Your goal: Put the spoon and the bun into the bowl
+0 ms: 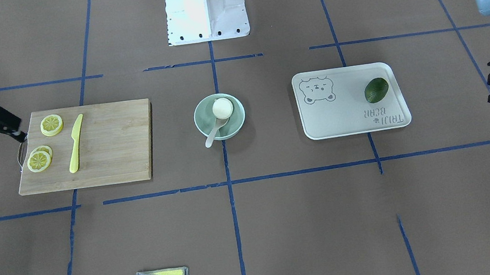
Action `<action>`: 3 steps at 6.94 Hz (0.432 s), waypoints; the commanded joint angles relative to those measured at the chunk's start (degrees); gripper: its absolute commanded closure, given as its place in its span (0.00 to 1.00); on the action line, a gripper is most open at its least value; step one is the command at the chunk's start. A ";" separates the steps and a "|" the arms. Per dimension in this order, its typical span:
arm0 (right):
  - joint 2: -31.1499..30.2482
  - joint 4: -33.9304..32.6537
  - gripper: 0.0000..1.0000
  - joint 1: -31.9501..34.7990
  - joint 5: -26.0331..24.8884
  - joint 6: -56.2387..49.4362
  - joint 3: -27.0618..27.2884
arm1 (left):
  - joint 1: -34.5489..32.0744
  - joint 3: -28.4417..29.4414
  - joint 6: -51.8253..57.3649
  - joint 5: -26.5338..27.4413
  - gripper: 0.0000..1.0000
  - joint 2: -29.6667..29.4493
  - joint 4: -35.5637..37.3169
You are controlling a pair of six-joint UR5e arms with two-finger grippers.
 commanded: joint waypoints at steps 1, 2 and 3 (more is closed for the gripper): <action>-0.93 -12.06 0.00 9.14 0.97 -23.93 -2.31 | -4.82 0.54 0.33 -2.27 0.01 3.33 0.09; -1.01 -13.43 0.00 9.25 0.44 -25.43 -3.45 | -4.31 3.59 -0.28 -2.36 0.01 1.86 -0.52; -0.75 -13.09 0.00 9.25 1.39 -27.53 -5.98 | -4.30 5.97 -0.29 -2.36 0.01 0.02 -0.36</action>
